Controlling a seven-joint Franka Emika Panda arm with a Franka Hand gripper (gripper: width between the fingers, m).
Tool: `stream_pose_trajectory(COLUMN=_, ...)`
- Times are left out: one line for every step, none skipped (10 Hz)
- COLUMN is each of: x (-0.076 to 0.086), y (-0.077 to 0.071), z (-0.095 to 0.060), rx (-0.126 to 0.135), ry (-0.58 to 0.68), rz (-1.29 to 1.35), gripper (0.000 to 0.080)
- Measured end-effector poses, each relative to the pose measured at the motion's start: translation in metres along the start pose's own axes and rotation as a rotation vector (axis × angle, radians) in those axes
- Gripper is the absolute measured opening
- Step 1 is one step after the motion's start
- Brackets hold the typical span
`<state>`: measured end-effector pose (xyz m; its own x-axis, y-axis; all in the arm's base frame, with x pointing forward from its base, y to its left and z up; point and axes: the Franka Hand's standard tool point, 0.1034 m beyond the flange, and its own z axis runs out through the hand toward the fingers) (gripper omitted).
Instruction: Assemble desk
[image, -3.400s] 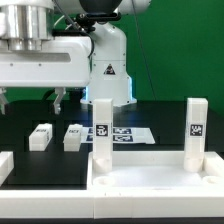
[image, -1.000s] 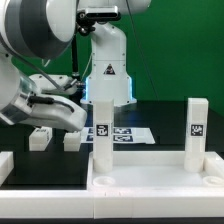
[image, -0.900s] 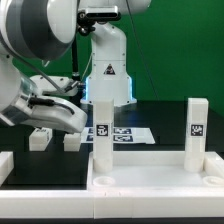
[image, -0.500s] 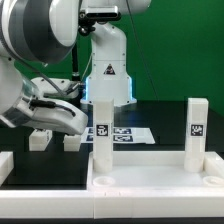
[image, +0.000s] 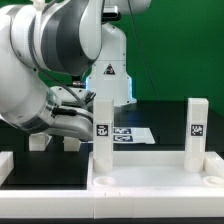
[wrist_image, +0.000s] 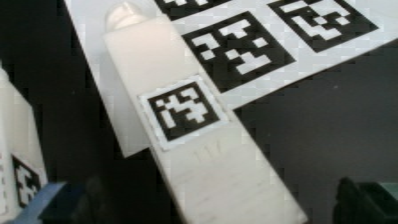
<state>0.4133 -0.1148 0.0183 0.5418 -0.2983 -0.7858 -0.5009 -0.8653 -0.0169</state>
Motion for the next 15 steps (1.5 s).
stream_pose_trajectory(x=0.0002, y=0.0001, z=0.0004, rx=0.000, ry=-0.001, rz=0.000, gripper=0.0649)
stream_pose_trajectory(x=0.0004, y=0.0002, z=0.0010, rx=-0.001, ry=-0.002, rz=0.001, gripper=0.0649)
stream_pose_trajectory(x=0.0004, y=0.0000, z=0.0021, rx=-0.001, ry=-0.003, rz=0.001, gripper=0.0649)
stream_pose_trajectory(x=0.0005, y=-0.0006, z=0.0054, rx=-0.003, ry=-0.006, rz=0.003, gripper=0.0649)
stream_pose_trajectory(x=0.0019, y=0.0003, z=0.0091, rx=-0.005, ry=-0.001, rz=0.007, gripper=0.0649)
stream_pose_trajectory(x=0.0022, y=0.0009, z=0.0101, rx=-0.005, ry=0.000, rz=0.008, gripper=0.0649)
stream_pose_trajectory(x=0.0024, y=0.0011, z=0.0099, rx=-0.004, ry=0.001, rz=0.008, gripper=0.0636)
stream_pose_trajectory(x=0.0024, y=0.0012, z=0.0100, rx=-0.004, ry=0.001, rz=0.008, gripper=0.0636)
stream_pose_trajectory(x=0.0024, y=0.0012, z=0.0100, rx=-0.004, ry=0.001, rz=0.008, gripper=0.0467)
stream_pose_trajectory(x=0.0025, y=0.0012, z=0.0100, rx=-0.004, ry=0.000, rz=0.008, gripper=0.0286)
stream_pose_trajectory(x=0.0025, y=0.0013, z=0.0101, rx=-0.004, ry=0.000, rz=0.008, gripper=0.0286)
stream_pose_trajectory(x=0.0025, y=0.0013, z=0.0101, rx=-0.004, ry=0.000, rz=0.008, gripper=0.0286)
stream_pose_trajectory(x=0.0025, y=0.0013, z=0.0101, rx=-0.004, ry=0.000, rz=0.008, gripper=0.0286)
stream_pose_trajectory(x=0.0025, y=0.0013, z=0.0101, rx=-0.004, ry=0.000, rz=0.008, gripper=0.0286)
stream_pose_trajectory(x=0.0025, y=0.0013, z=0.0101, rx=-0.004, ry=0.000, rz=0.008, gripper=0.0286)
